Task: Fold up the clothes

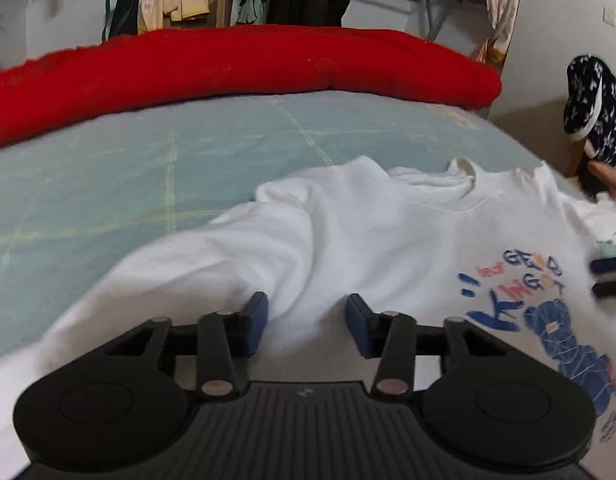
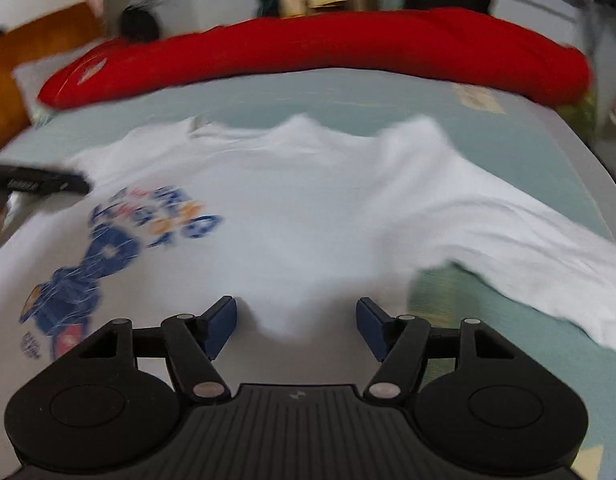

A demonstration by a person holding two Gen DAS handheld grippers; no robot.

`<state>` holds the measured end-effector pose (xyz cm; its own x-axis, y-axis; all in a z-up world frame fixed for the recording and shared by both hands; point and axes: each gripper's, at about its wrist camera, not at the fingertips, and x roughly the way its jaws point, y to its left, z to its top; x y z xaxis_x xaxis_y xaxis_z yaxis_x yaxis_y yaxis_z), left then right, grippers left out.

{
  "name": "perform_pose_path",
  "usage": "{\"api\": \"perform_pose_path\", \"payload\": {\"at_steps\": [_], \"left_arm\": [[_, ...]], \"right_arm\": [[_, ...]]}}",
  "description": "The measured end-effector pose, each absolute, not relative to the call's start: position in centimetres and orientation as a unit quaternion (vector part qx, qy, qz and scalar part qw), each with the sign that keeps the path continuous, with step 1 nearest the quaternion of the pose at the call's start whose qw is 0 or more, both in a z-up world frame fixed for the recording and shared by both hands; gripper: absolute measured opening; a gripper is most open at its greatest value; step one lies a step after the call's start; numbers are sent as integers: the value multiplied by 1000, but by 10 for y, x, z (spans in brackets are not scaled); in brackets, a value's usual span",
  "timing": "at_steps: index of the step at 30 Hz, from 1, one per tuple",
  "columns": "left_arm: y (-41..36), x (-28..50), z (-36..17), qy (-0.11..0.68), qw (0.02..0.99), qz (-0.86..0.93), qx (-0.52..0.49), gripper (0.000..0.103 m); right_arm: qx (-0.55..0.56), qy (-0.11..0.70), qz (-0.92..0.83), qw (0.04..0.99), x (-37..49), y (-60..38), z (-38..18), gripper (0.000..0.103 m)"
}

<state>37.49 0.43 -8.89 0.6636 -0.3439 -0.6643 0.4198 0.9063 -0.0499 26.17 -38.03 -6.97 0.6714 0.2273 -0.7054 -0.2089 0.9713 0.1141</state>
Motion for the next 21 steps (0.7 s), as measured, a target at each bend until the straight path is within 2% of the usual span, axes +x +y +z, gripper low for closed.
{"api": "perform_pose_path", "payload": {"at_steps": [3, 5, 7, 10, 13, 18, 20, 21], "left_arm": [[-6, 376, -82, 349, 914, -183, 91, 46], [-9, 369, -72, 350, 914, -186, 93, 43], [-14, 353, -58, 339, 912, -204, 105, 49], [-30, 308, -46, 325, 899, -262, 131, 61], [-39, 268, -58, 329, 889, -275, 160, 65], [-54, 202, -78, 334, 871, -296, 207, 65], [-51, 182, -86, 329, 871, -294, 216, 68], [-43, 179, -90, 322, 877, -284, 214, 72]], "right_arm": [[9, 388, 99, 916, 262, -386, -67, 70], [0, 391, 96, 916, 257, -378, -59, 71], [-10, 383, 118, 916, 244, -364, -45, 71], [-30, 367, 180, 912, 216, -330, -23, 77], [-56, 357, 243, 900, 187, -288, -14, 81], [-76, 385, 266, 880, 161, -241, -43, 81], [-103, 387, 245, 883, 146, -239, -56, 82], [-112, 387, 235, 885, 137, -241, -61, 86]]}}
